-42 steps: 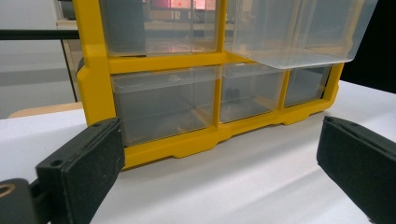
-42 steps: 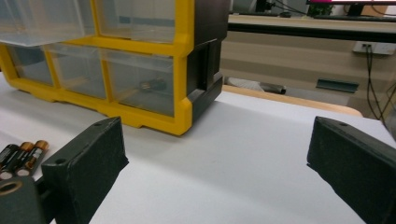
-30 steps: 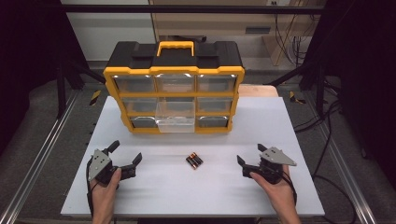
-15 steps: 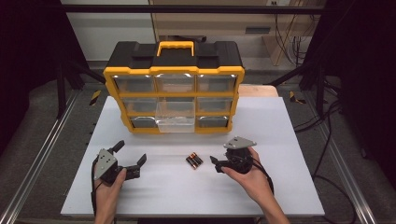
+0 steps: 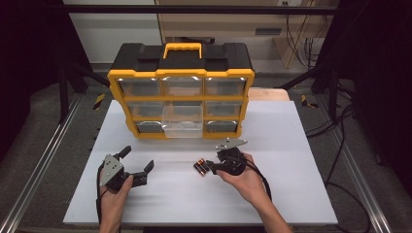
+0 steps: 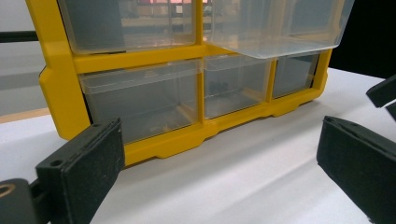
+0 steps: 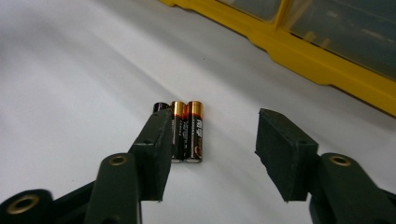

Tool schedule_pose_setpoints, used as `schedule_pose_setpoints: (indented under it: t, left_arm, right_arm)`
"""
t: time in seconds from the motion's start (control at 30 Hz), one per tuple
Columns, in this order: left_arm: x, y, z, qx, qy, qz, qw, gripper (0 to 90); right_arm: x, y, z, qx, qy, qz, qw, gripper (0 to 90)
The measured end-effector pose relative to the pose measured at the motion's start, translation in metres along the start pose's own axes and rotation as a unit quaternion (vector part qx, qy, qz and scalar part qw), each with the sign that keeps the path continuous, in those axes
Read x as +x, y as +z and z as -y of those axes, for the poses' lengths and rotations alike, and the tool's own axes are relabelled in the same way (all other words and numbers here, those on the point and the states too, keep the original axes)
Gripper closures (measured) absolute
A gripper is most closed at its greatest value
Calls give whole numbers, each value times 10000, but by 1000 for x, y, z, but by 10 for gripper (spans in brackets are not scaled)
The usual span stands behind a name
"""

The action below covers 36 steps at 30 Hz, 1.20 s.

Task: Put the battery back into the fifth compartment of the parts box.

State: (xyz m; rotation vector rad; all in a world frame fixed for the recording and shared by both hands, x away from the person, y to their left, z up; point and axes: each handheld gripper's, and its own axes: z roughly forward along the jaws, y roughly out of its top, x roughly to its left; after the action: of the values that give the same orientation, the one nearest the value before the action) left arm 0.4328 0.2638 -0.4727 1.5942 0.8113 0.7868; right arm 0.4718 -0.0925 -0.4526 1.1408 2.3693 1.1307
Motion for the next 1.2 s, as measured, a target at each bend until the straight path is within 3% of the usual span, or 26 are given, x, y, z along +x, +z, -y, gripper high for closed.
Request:
schedule_pose_setpoints:
  t: [0.17, 0.33, 0.57, 0.73, 0.97, 1.2]
  left_arm:
    - [0, 1, 0, 12, 12, 2, 10000, 10]
    - [-1, 1, 0, 13, 32, 11, 10000, 10]
    - [-2, 3, 0, 51, 91, 29, 9999, 12]
    - [-4, 4, 0, 61, 103, 45, 9999, 12]
    - [-4, 4, 0, 76, 111, 40, 9999, 13]
    - [-2, 5, 1, 123, 100, 43, 9999, 16]
  right_arm:
    - [1, 9, -2, 70, 49, -83, 9999, 572]
    - [-1, 19, -2, 149, 113, -19, 9998, 631]
    - [4, 30, 1, 261, 112, -193, 9994, 719]
    - [6, 37, 2, 412, 89, -195, 9989, 748]
    - [4, 45, 6, 563, 86, -20, 9984, 764]
    - [6, 47, 15, 292, 118, 45, 9995, 769]
